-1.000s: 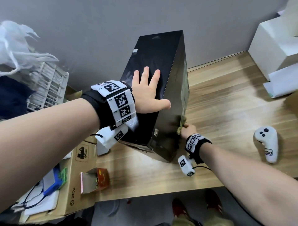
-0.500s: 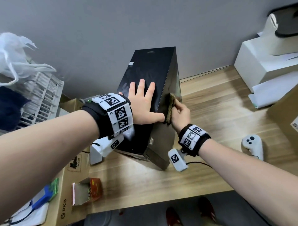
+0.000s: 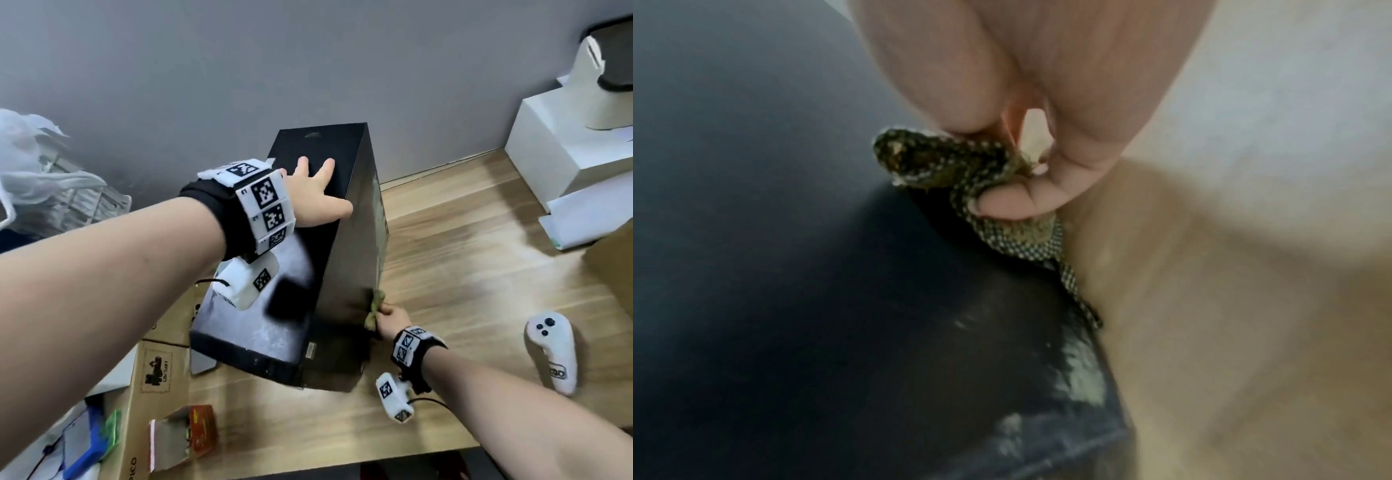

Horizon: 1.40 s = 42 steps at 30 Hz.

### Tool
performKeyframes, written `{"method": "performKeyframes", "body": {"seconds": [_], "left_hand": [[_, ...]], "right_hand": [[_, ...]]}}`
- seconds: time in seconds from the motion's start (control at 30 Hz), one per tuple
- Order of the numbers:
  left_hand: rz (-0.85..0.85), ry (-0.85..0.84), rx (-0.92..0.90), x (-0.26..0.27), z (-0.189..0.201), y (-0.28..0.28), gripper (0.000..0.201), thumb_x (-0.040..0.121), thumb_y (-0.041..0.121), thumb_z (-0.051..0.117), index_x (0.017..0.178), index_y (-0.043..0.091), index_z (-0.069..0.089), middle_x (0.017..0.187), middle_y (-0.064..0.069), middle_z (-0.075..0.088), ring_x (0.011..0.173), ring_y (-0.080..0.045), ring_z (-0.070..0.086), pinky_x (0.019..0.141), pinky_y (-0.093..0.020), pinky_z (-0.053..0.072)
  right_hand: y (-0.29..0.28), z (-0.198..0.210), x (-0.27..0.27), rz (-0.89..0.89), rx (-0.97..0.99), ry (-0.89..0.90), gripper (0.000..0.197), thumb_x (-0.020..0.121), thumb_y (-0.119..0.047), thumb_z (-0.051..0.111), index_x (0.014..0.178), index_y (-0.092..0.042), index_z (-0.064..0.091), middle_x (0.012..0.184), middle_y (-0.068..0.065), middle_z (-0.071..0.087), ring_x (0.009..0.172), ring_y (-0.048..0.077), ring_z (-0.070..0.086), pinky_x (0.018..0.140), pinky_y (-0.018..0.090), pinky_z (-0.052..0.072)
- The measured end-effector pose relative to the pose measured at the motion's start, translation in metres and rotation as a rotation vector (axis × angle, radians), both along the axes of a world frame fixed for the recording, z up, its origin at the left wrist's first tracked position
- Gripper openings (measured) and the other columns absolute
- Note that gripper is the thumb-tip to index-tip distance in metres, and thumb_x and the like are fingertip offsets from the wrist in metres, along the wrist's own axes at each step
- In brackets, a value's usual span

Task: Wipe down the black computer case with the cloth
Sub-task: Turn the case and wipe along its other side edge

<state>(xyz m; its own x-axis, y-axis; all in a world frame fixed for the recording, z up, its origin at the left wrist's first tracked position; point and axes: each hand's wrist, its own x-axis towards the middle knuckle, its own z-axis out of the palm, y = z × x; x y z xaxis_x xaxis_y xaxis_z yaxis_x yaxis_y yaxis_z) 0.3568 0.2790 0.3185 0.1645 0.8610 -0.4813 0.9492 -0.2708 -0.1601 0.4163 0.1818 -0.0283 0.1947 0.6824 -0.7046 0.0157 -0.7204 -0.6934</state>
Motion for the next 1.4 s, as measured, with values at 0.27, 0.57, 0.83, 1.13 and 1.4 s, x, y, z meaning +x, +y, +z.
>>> {"method": "performKeyframes", "body": {"seconds": [0.27,0.57,0.83,1.13,1.4], "left_hand": [[-0.085,0.118,-0.129,-0.009,0.009,0.020,0.099,0.085,0.062,0.054,0.150,0.046,-0.018,0.164,-0.001,-0.019,0.152,-0.034,-0.005,0.121,-0.053,0.012],[-0.108,0.139,-0.196,-0.012,0.011,0.027,0.101,0.085,0.068,0.053,0.148,0.047,-0.023,0.163,0.001,-0.023,0.152,-0.030,-0.009,0.121,-0.055,0.013],[-0.103,0.127,-0.230,-0.013,0.010,0.029,0.101,0.085,0.068,0.053,0.147,0.049,-0.024,0.162,0.002,-0.026,0.151,-0.030,-0.014,0.121,-0.056,0.011],[-0.084,0.078,-0.219,-0.014,0.010,0.025,0.101,0.084,0.065,0.056,0.148,0.049,-0.022,0.162,0.002,-0.025,0.151,-0.030,-0.015,0.121,-0.056,0.010],[-0.079,0.087,-0.218,-0.014,0.006,0.028,0.100,0.085,0.065,0.054,0.147,0.050,-0.023,0.162,0.003,-0.026,0.151,-0.029,-0.016,0.121,-0.056,0.009]], "right_hand": [[0.092,0.084,0.034,-0.345,0.461,0.105,0.039,0.090,-0.003,0.046,0.122,-0.012,0.065,0.101,0.004,0.069,0.092,0.017,0.063,0.086,0.027,0.048],[0.143,0.097,0.057,-0.325,0.561,0.082,0.035,0.092,-0.009,0.045,0.117,-0.020,0.067,0.088,0.005,0.068,0.077,0.016,0.062,0.072,0.027,0.050],[0.053,-0.010,0.024,0.044,0.134,-0.093,0.029,0.093,0.000,0.045,0.114,-0.001,0.066,0.114,0.020,0.066,0.111,0.034,0.060,0.090,0.028,0.042],[0.130,0.053,0.061,-0.172,0.386,-0.035,0.034,0.094,0.002,0.042,0.120,-0.002,0.063,0.097,0.006,0.061,0.090,0.017,0.055,0.053,-0.002,0.039],[0.156,0.036,0.077,0.083,0.161,-0.225,0.022,0.094,-0.001,0.044,0.104,0.001,0.063,0.093,0.014,0.058,0.091,0.029,0.059,0.077,0.032,0.043]]}}
